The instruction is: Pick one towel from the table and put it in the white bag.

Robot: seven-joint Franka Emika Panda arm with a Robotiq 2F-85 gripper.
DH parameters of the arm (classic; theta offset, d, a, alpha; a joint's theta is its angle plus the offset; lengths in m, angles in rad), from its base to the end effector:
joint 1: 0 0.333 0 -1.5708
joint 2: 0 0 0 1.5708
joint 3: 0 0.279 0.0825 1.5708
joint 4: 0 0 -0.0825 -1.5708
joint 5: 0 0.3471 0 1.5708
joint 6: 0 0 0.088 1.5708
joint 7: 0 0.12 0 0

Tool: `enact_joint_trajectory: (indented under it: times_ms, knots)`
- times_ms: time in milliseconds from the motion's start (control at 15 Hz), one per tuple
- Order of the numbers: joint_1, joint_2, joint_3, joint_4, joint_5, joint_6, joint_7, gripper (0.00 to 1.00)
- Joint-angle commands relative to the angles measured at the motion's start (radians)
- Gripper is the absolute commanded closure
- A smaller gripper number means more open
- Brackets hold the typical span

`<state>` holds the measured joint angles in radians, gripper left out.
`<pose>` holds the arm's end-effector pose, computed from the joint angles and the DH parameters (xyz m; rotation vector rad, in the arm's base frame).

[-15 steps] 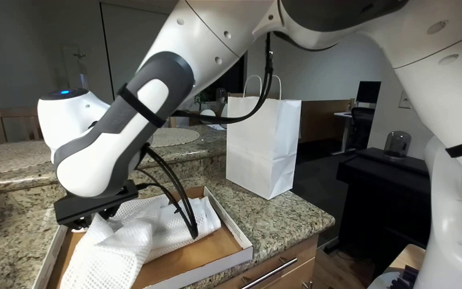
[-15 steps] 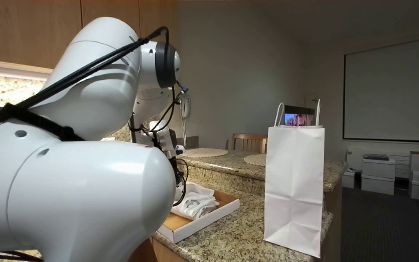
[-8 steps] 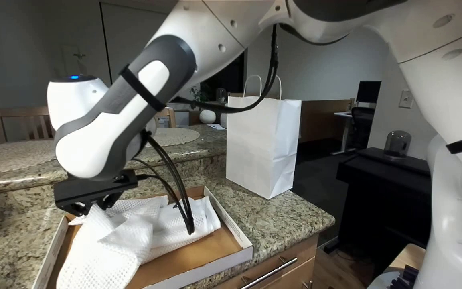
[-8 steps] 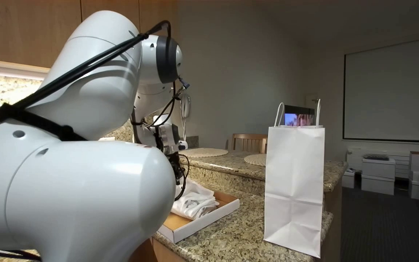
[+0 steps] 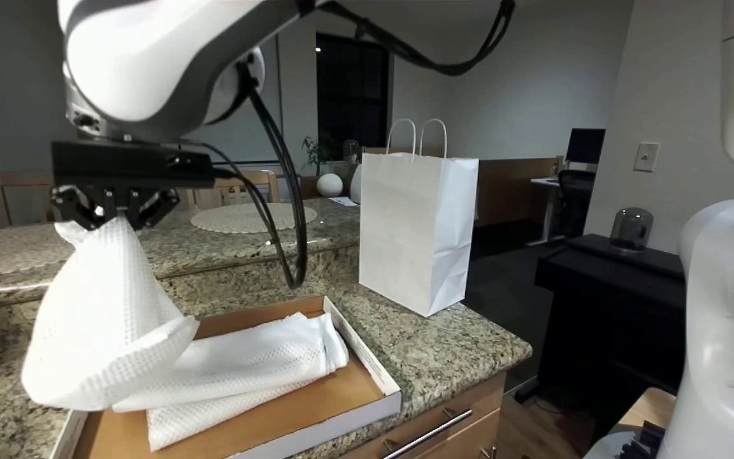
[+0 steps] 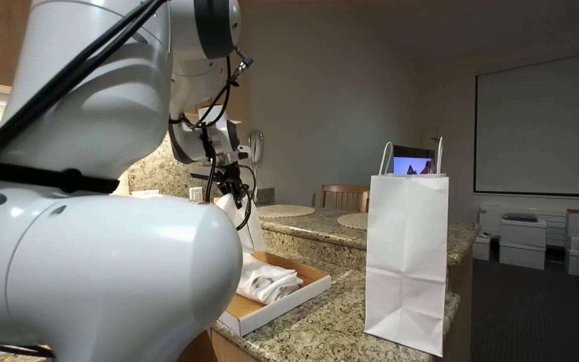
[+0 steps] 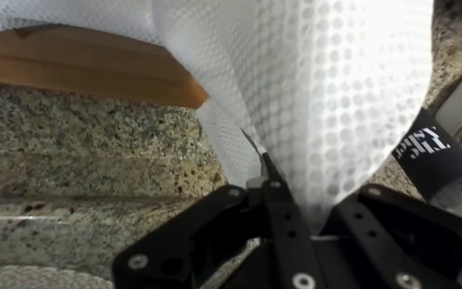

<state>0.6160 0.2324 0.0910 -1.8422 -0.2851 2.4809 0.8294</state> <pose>0.4717 0.3972 0.4154 -2.9329 -0.0886 -0.6405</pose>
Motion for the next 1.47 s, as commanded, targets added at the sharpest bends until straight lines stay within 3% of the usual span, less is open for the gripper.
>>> enact_joint_trajectory:
  times_ms: [0, 333, 733, 1067, 1333, 1400]
  knots:
    - [-0.057, -0.164, 0.056, -0.056, -0.015, -0.077, -0.031, 0.90]
    - [-0.162, -0.343, 0.133, 0.019, -0.044, -0.276, -0.055, 0.90]
    - [-0.326, -0.474, 0.162, 0.236, -0.035, -0.496, -0.142, 0.91]
    - [-0.469, -0.483, 0.077, 0.446, 0.025, -0.603, -0.340, 0.91]
    - [-0.565, -0.456, -0.063, 0.527, 0.131, -0.601, -0.565, 0.91]
    - [-0.552, -0.451, -0.125, 0.525, 0.161, -0.592, -0.611, 0.91]
